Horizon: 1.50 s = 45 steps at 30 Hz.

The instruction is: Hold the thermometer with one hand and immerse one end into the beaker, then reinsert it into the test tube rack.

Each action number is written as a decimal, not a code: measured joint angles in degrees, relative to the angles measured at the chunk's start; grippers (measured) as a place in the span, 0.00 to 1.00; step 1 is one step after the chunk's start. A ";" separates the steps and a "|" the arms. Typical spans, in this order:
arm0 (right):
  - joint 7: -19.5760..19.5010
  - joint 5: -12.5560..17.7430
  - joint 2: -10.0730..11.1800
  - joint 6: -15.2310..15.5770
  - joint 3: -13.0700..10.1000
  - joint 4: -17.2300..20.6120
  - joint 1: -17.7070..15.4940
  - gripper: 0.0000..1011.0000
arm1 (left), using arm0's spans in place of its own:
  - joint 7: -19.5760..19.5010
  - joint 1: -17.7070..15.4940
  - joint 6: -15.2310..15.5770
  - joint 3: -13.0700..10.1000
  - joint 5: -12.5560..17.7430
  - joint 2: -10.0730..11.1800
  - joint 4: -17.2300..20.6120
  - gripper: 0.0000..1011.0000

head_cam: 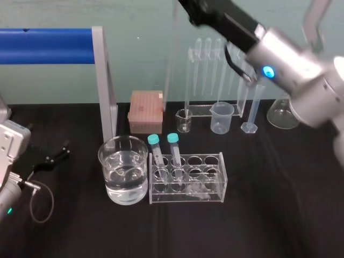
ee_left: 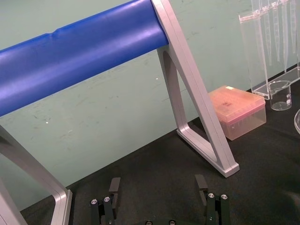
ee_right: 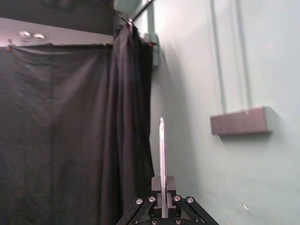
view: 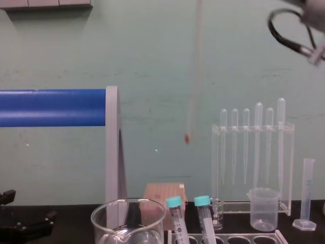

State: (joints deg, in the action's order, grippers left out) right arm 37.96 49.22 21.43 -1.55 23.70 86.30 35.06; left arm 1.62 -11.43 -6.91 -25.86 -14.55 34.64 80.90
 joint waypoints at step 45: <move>11.39 -6.99 -10.93 -5.62 13.29 -27.70 5.91 0.06 | 0.00 0.00 0.00 0.00 0.00 0.00 0.00 1.00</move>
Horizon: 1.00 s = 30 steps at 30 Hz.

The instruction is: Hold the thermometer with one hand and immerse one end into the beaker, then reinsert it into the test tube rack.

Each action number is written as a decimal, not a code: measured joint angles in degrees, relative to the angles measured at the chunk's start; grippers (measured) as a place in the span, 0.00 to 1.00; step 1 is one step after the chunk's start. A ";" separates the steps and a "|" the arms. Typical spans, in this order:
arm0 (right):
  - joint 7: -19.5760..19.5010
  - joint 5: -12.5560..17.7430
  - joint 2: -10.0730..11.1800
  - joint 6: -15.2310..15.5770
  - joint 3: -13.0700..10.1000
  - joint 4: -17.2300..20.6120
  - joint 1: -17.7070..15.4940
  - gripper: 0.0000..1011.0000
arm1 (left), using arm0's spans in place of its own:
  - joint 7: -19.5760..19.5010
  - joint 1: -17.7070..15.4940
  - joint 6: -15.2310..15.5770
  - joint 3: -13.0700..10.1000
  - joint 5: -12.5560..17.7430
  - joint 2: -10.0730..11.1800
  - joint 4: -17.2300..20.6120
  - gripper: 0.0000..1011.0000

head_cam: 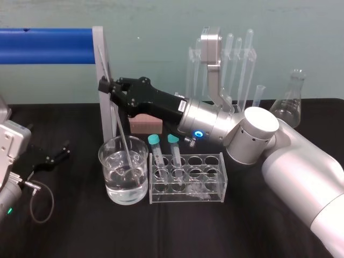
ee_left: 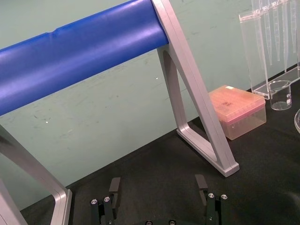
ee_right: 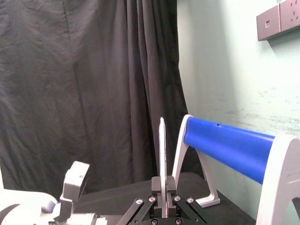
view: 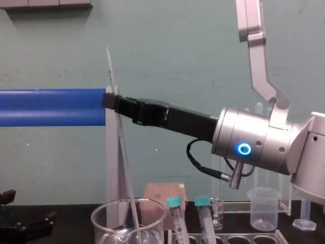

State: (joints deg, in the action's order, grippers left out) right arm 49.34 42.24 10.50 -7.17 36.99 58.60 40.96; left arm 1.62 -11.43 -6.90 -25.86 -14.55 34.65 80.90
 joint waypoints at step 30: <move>0.47 -1.91 -0.91 0.94 -0.65 -1.04 -0.86 0.06 | 0.00 0.00 0.00 0.00 0.00 0.00 0.00 1.00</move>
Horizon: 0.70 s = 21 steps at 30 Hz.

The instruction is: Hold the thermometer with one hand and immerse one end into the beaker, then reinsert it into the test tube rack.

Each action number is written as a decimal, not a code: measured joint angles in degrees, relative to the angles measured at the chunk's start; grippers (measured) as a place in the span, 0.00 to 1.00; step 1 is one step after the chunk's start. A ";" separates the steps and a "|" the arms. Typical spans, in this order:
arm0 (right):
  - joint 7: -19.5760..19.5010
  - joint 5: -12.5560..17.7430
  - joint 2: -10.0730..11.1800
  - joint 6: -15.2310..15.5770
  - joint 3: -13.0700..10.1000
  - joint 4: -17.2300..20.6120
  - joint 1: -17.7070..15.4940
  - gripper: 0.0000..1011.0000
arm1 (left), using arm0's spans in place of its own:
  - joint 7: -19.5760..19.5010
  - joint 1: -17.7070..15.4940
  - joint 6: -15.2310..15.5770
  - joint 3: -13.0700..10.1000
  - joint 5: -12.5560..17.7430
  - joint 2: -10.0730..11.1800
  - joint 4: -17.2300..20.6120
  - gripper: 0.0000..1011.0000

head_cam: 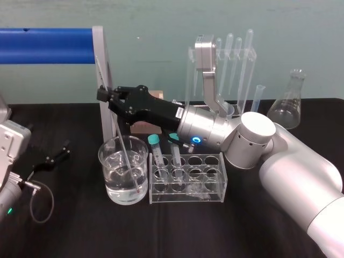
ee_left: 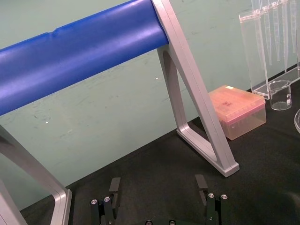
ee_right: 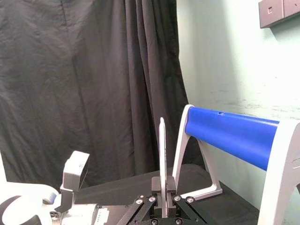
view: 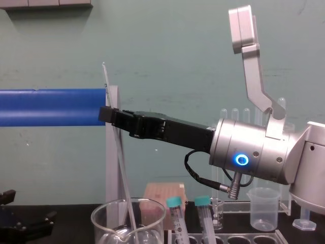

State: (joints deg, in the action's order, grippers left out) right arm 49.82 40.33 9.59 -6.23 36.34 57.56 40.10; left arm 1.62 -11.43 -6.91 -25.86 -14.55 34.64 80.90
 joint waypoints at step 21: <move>-0.22 -0.44 0.01 0.13 -0.05 0.63 -0.48 0.06 | 0.00 0.00 0.00 0.00 0.00 0.00 0.00 1.00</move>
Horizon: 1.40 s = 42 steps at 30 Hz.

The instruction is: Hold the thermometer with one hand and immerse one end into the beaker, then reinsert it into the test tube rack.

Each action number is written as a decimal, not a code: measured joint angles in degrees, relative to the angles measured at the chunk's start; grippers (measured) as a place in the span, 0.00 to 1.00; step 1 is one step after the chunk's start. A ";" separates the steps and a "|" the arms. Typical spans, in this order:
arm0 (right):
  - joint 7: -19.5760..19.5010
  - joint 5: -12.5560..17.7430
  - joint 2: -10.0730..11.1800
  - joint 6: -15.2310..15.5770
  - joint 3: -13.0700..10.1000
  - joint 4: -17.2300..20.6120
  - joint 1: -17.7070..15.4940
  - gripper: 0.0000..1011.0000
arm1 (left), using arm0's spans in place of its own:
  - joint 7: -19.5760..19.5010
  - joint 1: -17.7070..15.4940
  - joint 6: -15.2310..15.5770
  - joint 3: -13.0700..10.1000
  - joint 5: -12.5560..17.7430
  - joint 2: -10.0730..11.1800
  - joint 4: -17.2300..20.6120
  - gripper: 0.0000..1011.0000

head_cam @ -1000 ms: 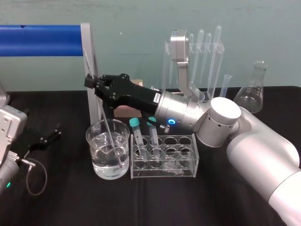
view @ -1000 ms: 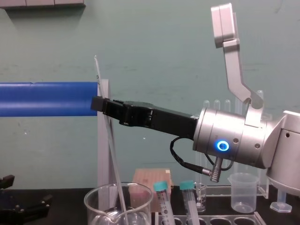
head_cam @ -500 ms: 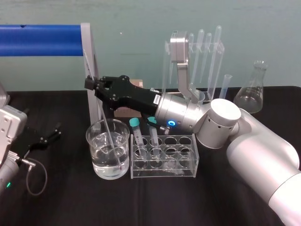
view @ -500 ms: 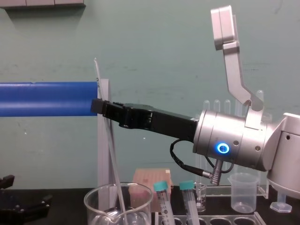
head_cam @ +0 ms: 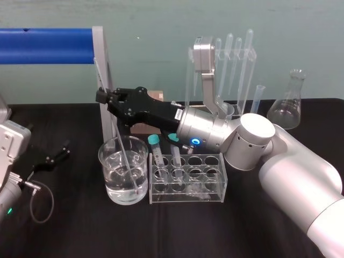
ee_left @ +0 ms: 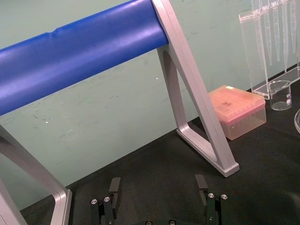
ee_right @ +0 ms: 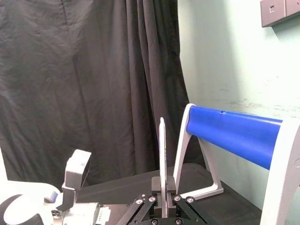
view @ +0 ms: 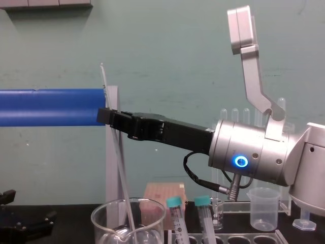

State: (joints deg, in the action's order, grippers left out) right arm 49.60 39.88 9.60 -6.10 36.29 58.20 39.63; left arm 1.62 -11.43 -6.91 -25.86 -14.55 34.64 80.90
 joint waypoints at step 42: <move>0.87 -0.55 -0.86 -0.54 -0.04 -2.18 0.85 0.06 | 0.00 0.00 0.00 0.00 0.00 0.00 0.00 1.00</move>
State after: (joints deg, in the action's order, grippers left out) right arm 50.47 39.34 8.74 -6.64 36.25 56.02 40.48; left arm 1.62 -11.43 -6.91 -25.86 -14.55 34.65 80.90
